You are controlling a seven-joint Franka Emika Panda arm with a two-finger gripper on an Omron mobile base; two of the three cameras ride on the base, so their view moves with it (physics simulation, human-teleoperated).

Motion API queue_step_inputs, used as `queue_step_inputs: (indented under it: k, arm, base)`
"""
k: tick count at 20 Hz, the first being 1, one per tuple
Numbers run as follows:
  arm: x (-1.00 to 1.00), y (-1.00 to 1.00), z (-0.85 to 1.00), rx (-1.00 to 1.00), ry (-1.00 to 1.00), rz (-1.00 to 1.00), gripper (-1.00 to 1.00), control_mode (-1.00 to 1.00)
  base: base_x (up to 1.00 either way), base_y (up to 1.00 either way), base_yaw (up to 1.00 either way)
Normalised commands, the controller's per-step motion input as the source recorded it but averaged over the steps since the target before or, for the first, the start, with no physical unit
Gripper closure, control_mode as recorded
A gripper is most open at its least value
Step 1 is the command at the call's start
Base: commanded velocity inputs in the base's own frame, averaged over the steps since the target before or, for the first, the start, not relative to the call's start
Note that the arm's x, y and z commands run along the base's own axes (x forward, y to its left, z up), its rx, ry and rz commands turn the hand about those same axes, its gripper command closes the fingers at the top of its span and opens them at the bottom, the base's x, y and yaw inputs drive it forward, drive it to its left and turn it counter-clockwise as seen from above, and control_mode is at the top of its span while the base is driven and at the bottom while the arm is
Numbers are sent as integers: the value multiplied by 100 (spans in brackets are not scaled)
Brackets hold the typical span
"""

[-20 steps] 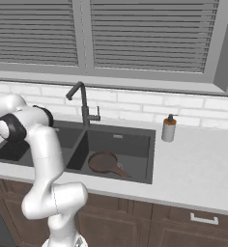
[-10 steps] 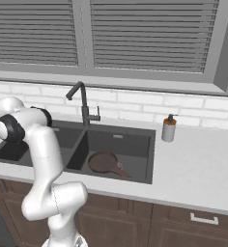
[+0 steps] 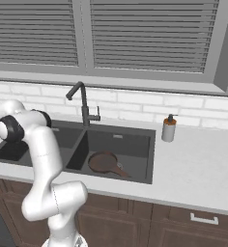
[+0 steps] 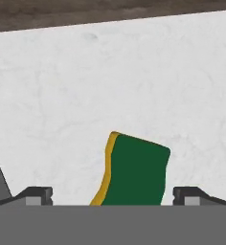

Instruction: Pick the pan and sponge and place them into the sink. Then turn on the water.

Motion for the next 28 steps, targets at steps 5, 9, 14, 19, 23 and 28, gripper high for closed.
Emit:
queue_step_inputs:
  k: [5,9,14,19,23,28]
  arm:
    - [21,29,-23,0,2,1,-100,-100]
    - [6,35,-28,0,7,0,-100,-100]
    - [7,39,-32,0,8,0,-100,-100]
    - [1,16,-67,-3,8,0,100,-100]
    - [-22,-17,-100,-5,6,-10,100,-100]
    - [-57,-67,-100,0,0,-22,100,-100]
  base:
    - [0,0,0]
    - [0,0,0]
    - [0,0,0]
    - [0,0,0]
    - [0,0,0]
    - [0,0,0]
